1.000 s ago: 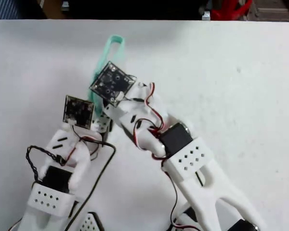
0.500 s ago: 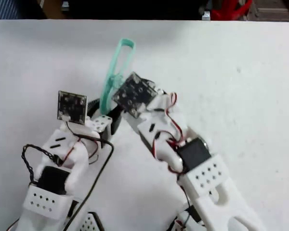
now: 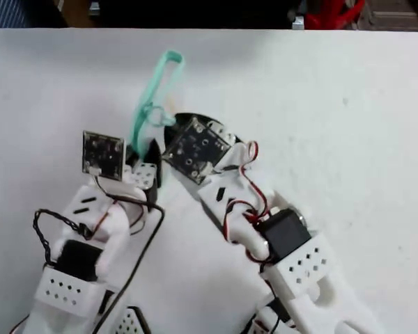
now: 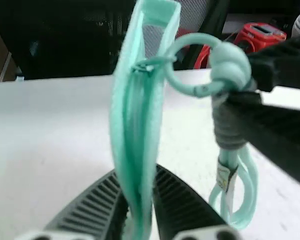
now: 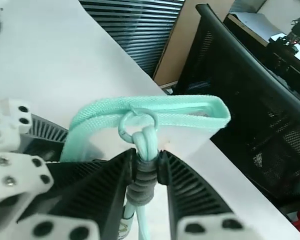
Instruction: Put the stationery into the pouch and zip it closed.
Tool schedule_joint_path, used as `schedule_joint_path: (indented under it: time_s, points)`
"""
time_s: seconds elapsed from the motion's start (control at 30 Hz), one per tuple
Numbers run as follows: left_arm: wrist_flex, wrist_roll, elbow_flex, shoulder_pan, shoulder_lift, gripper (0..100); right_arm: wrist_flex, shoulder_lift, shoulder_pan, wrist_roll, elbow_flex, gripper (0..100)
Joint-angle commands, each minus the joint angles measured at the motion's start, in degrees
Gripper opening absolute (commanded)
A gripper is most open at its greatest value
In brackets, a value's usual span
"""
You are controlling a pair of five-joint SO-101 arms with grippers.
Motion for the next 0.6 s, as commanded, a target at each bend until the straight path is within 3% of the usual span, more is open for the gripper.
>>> schedule_joint_path:
  time_s: [0.0,0.2,0.57]
  points:
    - [-5.01,0.09,0.44,-0.57,-1.10,2,-4.09,-1.10,3.30,0.35,-2.90,1.8]
    - [-3.78,0.09,0.44,-0.22,-1.10,2,-15.34,1.45,8.48,0.70,-3.08,1.7]
    - [-2.64,0.18,0.53,-0.22,-1.10,2,-14.73,27.47,14.90,0.35,-24.62,1.7]
